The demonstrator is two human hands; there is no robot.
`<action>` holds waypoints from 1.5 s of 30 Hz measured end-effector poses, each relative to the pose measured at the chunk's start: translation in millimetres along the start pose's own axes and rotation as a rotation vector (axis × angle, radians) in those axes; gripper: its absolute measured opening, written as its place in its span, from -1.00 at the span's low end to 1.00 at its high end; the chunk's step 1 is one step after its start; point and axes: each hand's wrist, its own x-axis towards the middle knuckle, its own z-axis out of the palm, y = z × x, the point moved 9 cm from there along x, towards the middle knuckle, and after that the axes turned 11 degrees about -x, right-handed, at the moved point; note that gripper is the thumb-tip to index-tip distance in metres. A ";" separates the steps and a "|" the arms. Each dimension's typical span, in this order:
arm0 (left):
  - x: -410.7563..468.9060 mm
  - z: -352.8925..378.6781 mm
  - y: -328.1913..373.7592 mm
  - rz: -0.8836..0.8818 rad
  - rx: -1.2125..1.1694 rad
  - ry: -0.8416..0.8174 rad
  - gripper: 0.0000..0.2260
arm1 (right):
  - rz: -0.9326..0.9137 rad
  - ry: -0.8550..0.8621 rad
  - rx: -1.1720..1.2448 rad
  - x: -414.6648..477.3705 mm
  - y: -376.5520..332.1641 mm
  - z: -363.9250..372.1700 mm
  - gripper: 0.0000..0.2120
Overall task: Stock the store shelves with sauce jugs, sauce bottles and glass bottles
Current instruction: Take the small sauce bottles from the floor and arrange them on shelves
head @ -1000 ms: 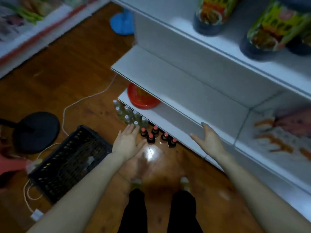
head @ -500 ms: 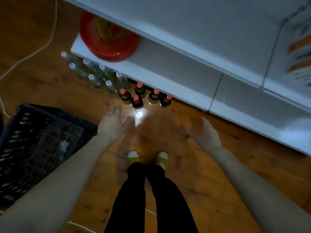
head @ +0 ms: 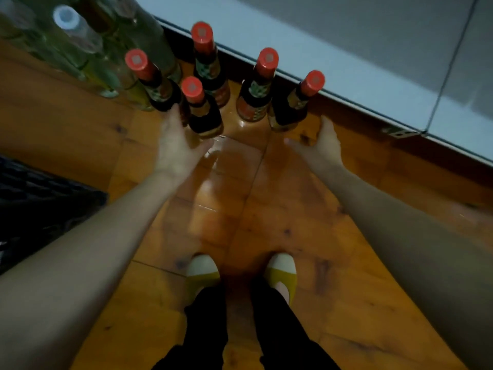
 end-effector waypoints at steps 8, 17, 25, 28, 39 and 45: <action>27.7 22.1 -8.2 0.146 -0.139 0.217 -0.35 | -0.094 0.153 0.224 61.4 -13.1 26.2 -0.23; 17.0 14.5 -2.2 0.031 -0.335 0.281 -0.52 | -0.100 0.194 0.323 33.4 -11.2 21.4 -0.34; -76.0 -24.1 64.5 -0.075 -0.460 0.133 -0.51 | -0.066 0.038 0.261 -87.1 -16.9 -31.0 -0.37; -122.5 -53.1 111.8 -0.084 -0.449 0.081 -0.50 | -0.066 0.020 0.246 -142.2 -26.5 -76.7 -0.40; -254.0 -185.7 363.8 0.041 -0.544 -0.046 -0.56 | -0.033 0.061 0.320 -328.3 -56.4 -319.2 -0.42; -313.9 -239.6 511.5 0.191 -0.560 -0.122 -0.59 | 0.044 0.245 0.395 -427.4 -46.3 -452.9 -0.43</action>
